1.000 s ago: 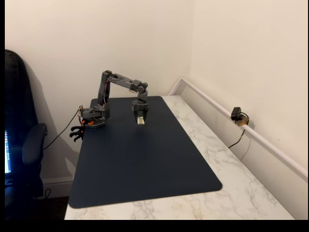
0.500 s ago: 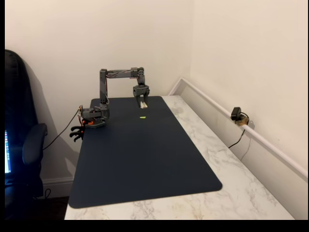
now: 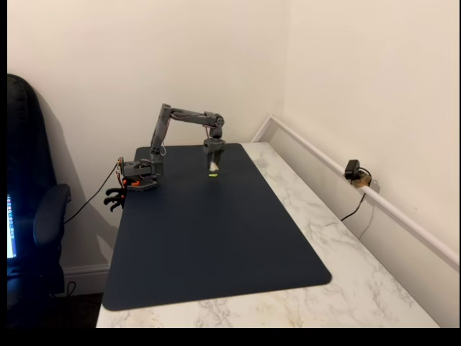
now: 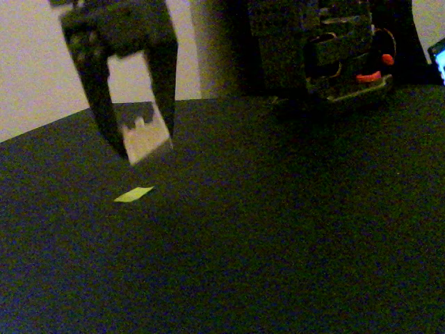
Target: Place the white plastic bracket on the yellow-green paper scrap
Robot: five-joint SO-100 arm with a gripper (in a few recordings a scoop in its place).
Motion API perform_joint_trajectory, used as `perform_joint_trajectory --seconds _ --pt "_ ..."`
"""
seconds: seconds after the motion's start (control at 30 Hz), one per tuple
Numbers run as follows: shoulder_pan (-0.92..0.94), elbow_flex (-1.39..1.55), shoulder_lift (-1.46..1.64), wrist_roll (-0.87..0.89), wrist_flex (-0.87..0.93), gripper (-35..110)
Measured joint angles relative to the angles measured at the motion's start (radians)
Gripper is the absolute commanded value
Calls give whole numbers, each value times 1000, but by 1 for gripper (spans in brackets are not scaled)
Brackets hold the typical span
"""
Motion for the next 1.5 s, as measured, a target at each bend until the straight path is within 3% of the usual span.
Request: perform_joint_trajectory --seconds 0.4,0.47,0.57,0.73,0.93,1.03,1.07,1.23,1.5 --pt "49 -41 -104 -31 -49 0" --pt "55 -48 -120 -35 -52 8" --pt "57 -71 -127 -51 -49 32" --pt "54 -83 -124 -87 -32 38" --pt "43 -83 3 -55 28 30" --pt "2 -83 133 -37 89 2" --pt "-14 -83 175 -26 114 0" --pt "-71 -9 394 -9 169 0" --pt "-126 275 704 -15 54 0"
